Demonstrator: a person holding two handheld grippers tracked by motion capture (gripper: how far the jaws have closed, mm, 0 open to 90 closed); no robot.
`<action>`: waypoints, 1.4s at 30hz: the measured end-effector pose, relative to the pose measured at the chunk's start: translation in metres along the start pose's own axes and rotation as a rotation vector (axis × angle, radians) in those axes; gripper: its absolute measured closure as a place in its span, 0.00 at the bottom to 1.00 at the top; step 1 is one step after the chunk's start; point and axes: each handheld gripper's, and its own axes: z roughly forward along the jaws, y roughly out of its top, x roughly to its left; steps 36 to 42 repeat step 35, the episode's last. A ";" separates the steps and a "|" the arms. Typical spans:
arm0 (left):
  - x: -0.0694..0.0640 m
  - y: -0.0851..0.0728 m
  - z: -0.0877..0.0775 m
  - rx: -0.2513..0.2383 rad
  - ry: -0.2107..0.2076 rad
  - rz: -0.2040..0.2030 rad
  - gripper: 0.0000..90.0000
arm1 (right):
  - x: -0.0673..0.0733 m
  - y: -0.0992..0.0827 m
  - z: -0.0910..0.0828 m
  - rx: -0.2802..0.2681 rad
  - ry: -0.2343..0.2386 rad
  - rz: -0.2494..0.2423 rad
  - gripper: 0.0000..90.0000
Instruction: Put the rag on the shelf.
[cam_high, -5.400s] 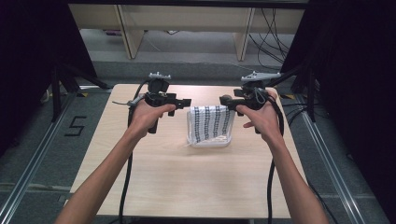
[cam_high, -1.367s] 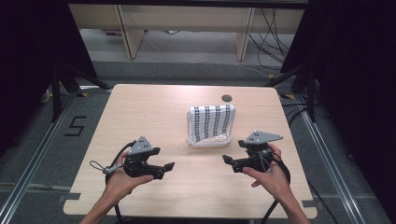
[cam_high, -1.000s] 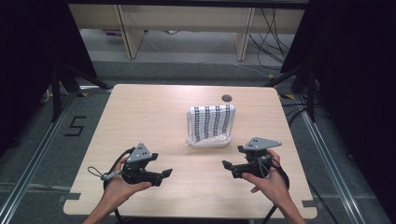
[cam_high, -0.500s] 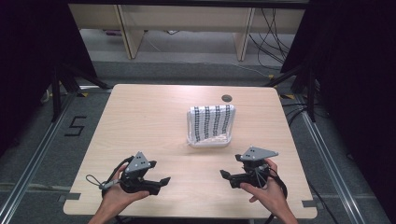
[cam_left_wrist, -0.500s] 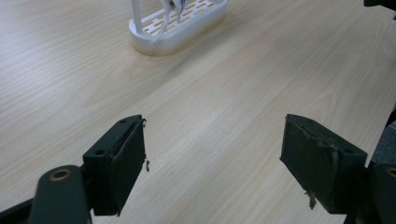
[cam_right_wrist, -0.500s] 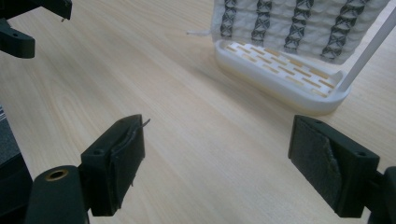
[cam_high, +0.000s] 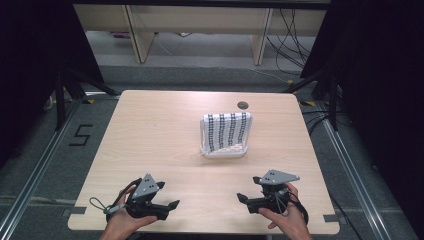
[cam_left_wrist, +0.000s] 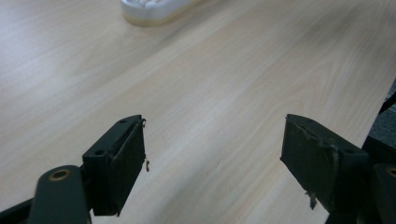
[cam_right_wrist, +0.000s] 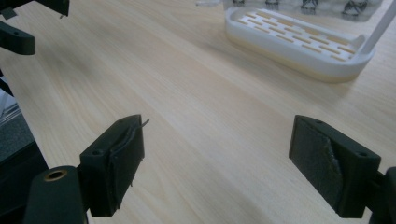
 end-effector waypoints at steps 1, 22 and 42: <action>-0.001 -0.003 0.000 0.006 0.003 -0.001 0.23 | -0.002 -0.004 -0.001 0.002 -0.017 -0.014 0.21; 0.001 -0.018 -0.001 0.020 0.046 -0.005 0.23 | -0.006 -0.020 0.003 -0.008 -0.025 -0.051 0.22; 0.004 -0.018 -0.001 0.036 0.046 0.006 0.23 | -0.008 -0.020 0.001 -0.013 -0.051 -0.059 0.22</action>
